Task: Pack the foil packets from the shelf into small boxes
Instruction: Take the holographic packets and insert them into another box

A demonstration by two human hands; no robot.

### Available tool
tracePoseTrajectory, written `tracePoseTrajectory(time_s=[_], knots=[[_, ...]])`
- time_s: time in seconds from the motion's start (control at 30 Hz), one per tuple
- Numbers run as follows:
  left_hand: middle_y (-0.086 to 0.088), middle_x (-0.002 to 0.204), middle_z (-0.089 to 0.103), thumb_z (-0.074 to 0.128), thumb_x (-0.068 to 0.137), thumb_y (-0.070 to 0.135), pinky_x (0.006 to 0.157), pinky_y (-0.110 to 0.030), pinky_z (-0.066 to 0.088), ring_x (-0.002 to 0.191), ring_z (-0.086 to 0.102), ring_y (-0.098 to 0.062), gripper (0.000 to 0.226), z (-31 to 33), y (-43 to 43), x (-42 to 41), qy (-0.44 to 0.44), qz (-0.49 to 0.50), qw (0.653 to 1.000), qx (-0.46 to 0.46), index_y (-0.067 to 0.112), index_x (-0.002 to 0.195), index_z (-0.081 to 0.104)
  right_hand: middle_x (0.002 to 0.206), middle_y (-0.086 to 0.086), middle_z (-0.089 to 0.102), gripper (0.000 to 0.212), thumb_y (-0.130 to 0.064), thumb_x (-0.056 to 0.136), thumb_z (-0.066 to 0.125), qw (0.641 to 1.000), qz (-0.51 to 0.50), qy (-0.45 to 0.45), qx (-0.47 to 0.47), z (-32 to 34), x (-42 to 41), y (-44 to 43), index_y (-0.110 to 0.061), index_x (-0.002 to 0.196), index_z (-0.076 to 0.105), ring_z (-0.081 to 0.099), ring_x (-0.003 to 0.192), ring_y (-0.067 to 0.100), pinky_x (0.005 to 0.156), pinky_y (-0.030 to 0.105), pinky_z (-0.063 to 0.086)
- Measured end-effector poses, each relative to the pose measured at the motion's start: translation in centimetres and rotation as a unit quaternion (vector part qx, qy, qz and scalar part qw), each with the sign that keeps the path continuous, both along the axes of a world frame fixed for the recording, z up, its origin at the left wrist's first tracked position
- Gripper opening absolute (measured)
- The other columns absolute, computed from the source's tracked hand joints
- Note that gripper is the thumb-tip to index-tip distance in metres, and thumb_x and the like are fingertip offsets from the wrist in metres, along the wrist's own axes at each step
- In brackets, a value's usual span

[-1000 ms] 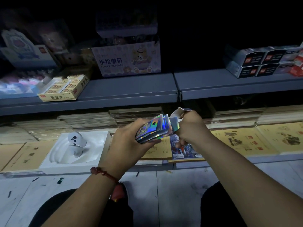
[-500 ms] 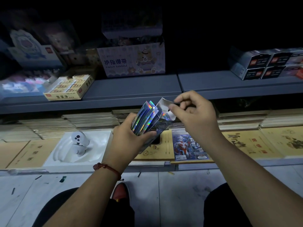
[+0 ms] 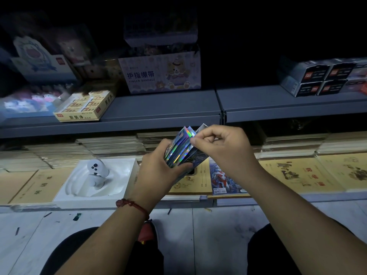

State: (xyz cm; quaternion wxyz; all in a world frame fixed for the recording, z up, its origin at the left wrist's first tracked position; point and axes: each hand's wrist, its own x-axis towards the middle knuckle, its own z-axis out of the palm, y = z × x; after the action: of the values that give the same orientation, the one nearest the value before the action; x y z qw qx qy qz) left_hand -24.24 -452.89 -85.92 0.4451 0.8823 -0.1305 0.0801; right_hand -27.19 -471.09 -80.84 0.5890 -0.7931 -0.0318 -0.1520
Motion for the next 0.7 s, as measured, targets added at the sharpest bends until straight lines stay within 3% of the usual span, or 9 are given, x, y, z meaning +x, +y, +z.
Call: tracePoseTrajectory(time_s=[0.1,0.2,0.27,0.4,0.57,0.63,0.7], knots=[[0.022,0.086,0.071,0.091,0.071,0.038,0.062,-0.013,0.05,0.081,0.066,0.005,0.049,0.0,0.0,0.0,0.001,-0.01,1.0,0.011,0.038,0.107,0.059,0.073,0.023,0.066,0.009,-0.016,0.089,0.077,1.0,-0.001,0.016,0.001,-0.1,0.2,0.0,-0.012,0.082,0.077,0.068,0.073,0.035,0.064,0.046,0.058],[0.021,0.088,0.07,0.09,0.072,0.039,0.063,-0.009,0.048,0.083,0.065,0.006,0.049,0.1,0.0,0.0,0.003,-0.014,1.0,0.016,0.038,0.109,0.058,0.066,0.011,0.061,0.009,-0.016,0.09,0.077,0.999,0.007,0.039,0.024,-0.1,0.2,-0.2,-0.012,0.083,0.079,0.051,0.049,0.006,0.048,0.019,0.044],[0.023,0.087,0.07,0.09,0.071,0.039,0.063,-0.009,0.048,0.082,0.065,0.007,0.049,0.1,0.0,0.0,0.002,-0.009,1.0,0.016,0.039,0.108,0.058,0.064,0.01,0.056,0.009,-0.015,0.091,0.076,0.997,0.017,0.054,0.049,-0.1,0.2,-0.3,-0.01,0.084,0.079,0.045,0.044,0.002,0.046,0.011,0.037],[0.034,0.086,0.067,0.092,0.069,0.038,0.064,-0.01,0.048,0.079,0.064,0.009,0.049,0.2,0.0,0.1,-0.004,0.005,1.0,0.014,0.044,0.101,0.055,0.063,0.013,0.052,0.01,-0.01,0.093,0.071,0.991,0.021,0.068,0.116,0.2,0.2,-0.4,-0.004,0.086,0.076,0.036,0.038,0.003,0.04,0.014,0.031],[0.032,0.084,0.067,0.092,0.069,0.038,0.062,-0.009,0.046,0.078,0.065,0.007,0.046,0.2,0.0,0.0,0.0,-0.001,1.0,0.014,0.04,0.099,0.058,0.048,-0.012,0.044,0.019,-0.005,0.095,0.063,0.988,-0.042,0.035,0.143,0.0,0.8,-0.9,-0.009,0.076,0.063,0.036,0.04,0.002,0.045,0.016,0.031],[0.029,0.082,0.068,0.091,0.069,0.039,0.061,-0.012,0.048,0.077,0.065,0.006,0.045,0.1,0.1,0.0,0.0,-0.003,1.0,0.02,0.038,0.1,0.058,0.05,-0.008,0.045,0.019,-0.01,0.096,0.065,0.992,-0.033,0.026,0.122,0.0,0.7,-0.9,-0.009,0.077,0.063,0.039,0.042,0.004,0.047,0.019,0.033],[0.027,0.081,0.068,0.091,0.069,0.039,0.061,-0.011,0.047,0.078,0.065,0.006,0.045,0.1,0.1,0.0,-0.001,-0.004,1.0,0.021,0.037,0.1,0.058,0.059,0.008,0.056,0.018,-0.017,0.094,0.071,0.996,-0.01,0.02,0.087,0.0,0.5,-0.7,-0.005,0.082,0.067,0.054,0.049,0.018,0.047,0.034,0.044]])
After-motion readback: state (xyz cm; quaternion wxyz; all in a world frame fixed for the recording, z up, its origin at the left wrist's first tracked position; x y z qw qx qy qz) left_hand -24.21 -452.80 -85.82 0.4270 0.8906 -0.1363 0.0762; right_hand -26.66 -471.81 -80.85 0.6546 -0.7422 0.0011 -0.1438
